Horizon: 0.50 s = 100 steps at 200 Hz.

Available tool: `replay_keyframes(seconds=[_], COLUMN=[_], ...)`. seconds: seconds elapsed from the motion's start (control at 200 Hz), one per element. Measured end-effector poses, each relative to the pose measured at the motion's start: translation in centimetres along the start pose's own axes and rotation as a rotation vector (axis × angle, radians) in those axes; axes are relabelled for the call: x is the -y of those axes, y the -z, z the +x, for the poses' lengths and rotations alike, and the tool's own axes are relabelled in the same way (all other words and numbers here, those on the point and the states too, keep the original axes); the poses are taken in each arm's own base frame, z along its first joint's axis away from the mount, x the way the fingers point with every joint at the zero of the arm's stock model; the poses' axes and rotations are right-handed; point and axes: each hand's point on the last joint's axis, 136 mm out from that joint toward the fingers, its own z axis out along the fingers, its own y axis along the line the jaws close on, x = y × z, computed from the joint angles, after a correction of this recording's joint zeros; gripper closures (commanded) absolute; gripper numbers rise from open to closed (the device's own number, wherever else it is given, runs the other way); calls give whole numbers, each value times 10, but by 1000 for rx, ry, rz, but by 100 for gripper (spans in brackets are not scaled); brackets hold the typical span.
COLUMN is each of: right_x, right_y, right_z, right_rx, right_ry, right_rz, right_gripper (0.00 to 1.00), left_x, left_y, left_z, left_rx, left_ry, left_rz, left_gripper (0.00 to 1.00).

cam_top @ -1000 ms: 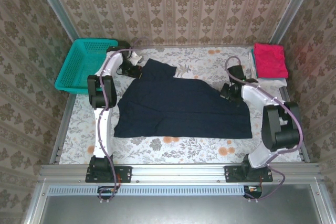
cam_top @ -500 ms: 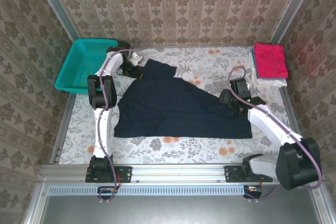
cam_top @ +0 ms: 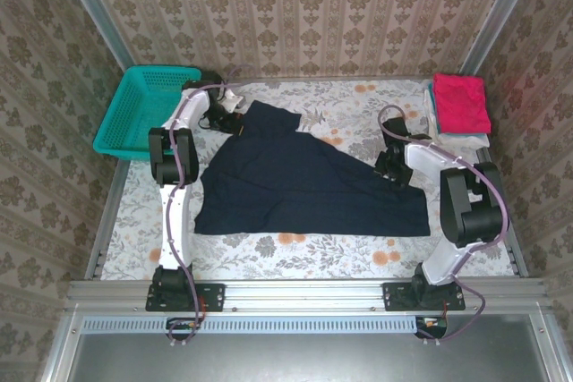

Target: Fold and stack the t-shirts

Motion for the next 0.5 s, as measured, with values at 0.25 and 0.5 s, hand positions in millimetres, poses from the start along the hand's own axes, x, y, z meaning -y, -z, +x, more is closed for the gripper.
replay_keyframes(seconds=[0.25, 0.5], right_x=[-2, -6], right_y=[-1, 24], right_z=[2, -45], right_rx=[-24, 106], right_ry=[-19, -12], right_rz=[0, 22], right_gripper=[100, 100], left_x=[0, 1], left_y=[1, 0], left_z=[0, 0], left_rx=[2, 3], left_ry=[0, 0], left_rz=[0, 4], left_gripper=[100, 100])
